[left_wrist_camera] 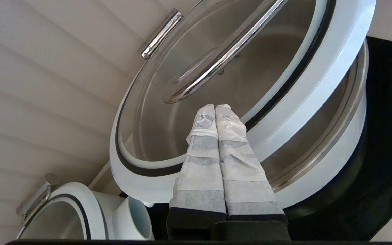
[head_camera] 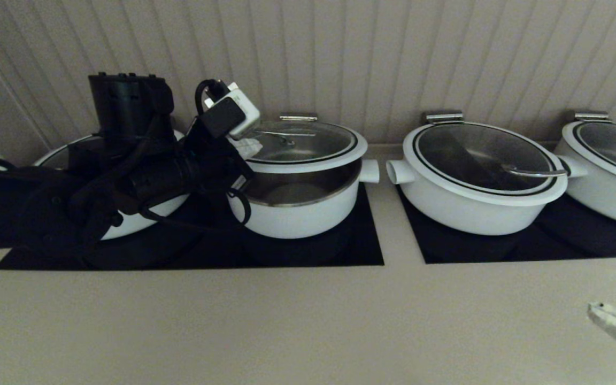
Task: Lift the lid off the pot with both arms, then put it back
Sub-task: Hold the pot lid with the right arm
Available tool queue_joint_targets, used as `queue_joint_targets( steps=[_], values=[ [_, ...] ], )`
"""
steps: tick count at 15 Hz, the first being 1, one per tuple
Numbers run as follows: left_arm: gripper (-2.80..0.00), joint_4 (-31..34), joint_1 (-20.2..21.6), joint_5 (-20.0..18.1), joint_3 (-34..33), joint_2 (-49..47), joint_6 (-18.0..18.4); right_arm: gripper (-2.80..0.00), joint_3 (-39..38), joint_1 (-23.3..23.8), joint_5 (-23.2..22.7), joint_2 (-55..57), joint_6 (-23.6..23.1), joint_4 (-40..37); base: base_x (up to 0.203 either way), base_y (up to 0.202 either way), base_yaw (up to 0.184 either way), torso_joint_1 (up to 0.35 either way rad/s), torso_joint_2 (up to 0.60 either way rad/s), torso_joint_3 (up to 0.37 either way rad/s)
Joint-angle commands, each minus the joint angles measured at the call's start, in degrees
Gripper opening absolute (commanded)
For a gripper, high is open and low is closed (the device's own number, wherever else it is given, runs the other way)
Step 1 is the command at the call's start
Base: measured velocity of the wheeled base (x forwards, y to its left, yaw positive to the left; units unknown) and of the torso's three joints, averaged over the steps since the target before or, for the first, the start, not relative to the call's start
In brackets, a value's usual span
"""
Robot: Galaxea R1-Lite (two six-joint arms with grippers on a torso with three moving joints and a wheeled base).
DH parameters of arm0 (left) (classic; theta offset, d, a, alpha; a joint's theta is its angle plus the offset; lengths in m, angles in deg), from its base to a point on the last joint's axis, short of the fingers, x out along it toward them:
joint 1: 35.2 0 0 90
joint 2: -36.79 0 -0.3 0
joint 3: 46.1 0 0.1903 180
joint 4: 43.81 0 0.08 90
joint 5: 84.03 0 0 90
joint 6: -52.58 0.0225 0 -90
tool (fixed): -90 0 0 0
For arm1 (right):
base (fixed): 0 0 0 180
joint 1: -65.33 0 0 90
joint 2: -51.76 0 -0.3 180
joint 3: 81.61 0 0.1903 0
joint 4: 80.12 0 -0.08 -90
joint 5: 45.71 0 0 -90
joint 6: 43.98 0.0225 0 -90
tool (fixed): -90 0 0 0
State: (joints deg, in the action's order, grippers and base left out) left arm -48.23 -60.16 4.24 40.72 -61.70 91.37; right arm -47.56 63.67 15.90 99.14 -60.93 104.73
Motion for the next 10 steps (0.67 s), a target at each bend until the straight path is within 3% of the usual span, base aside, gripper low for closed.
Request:
queue_joint_targets(
  steps=[1, 4, 10],
  values=[
    [-2.80, -0.17, -0.02, -0.03, 0.01, 0.05, -0.18, -2.80, 1.29, -2.33, -2.85, 16.48, -0.30, 9.14, 0.000, 0.000, 0.000, 0.000, 0.00, 0.000],
    [-2.80, -0.17, 0.01, 0.06, -0.17, 0.46, -0.66, -2.80, 3.64, -10.70, -5.22, 25.59, 2.02, 16.78, 0.000, 0.000, 0.000, 0.000, 0.00, 0.000],
    [-2.80, -0.17, 0.01, 0.15, -0.35, 0.93, -1.53, -2.80, 14.23, -16.21, -7.87, 38.98, 3.23, 20.66, 0.000, 0.000, 0.000, 0.000, 0.00, 0.000]
  ],
)
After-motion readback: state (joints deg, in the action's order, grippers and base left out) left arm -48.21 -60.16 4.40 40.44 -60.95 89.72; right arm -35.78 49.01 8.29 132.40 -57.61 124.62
